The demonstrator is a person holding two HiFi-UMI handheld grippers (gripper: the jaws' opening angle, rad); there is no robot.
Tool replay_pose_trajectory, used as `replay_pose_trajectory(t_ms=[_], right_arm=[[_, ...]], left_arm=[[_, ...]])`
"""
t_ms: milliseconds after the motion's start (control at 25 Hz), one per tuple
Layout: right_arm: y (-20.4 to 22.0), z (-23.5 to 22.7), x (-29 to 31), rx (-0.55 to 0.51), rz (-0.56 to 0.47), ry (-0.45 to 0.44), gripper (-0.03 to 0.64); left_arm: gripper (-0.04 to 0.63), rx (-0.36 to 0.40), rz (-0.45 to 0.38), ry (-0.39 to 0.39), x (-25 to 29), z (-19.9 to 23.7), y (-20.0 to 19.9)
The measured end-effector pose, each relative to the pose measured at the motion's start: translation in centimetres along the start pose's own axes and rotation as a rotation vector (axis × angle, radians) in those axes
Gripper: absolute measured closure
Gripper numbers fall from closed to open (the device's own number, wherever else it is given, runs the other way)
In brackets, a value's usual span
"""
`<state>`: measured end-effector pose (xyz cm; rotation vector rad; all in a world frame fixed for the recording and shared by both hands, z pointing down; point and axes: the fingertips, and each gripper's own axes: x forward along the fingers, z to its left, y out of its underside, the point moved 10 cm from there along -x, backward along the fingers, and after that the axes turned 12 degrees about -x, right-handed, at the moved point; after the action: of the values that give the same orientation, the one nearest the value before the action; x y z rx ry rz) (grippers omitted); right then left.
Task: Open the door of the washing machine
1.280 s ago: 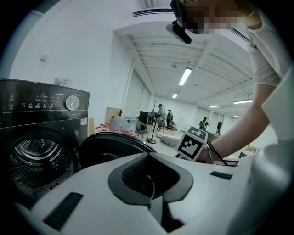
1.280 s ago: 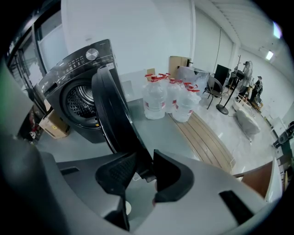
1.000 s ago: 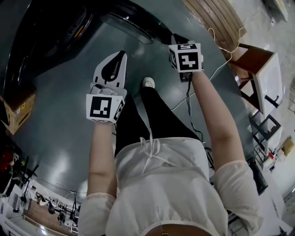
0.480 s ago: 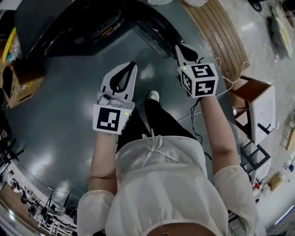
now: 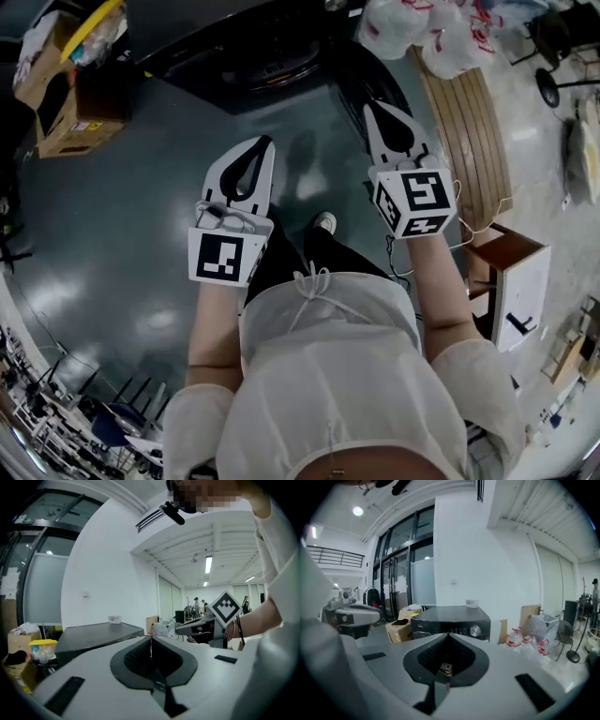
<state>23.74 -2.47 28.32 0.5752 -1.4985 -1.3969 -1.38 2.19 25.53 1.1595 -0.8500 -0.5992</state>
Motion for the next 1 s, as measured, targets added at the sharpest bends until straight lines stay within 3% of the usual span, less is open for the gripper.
replay_pose_trajectory(t_ms=[280,520,760,1000], right_arm=[[-5.8,3.9,1.5,-0.078,-0.12,-0.079,0.611],[-10.3,5.7,2.9,-0.077,-0.198,-0.199,0.612],[-13.4,7.2,2.2,-0.145,-0.277,-0.215,0.612],[-14.3,8.1,1.1,-0.191,-0.329,-0.196,0.614]], left_arm=[[0.574,0.022,-0.044,-0.139,-5.5,3.6,-2.9],[0.574,0.041,-0.131,-0.264,-9.4,5.9,-5.9],[0.574,0.074,-0.205,-0.345,-12.8,6.6,-7.5],[0.574,0.049,-0.325,-0.378,-14.2,6.7,-8.5]])
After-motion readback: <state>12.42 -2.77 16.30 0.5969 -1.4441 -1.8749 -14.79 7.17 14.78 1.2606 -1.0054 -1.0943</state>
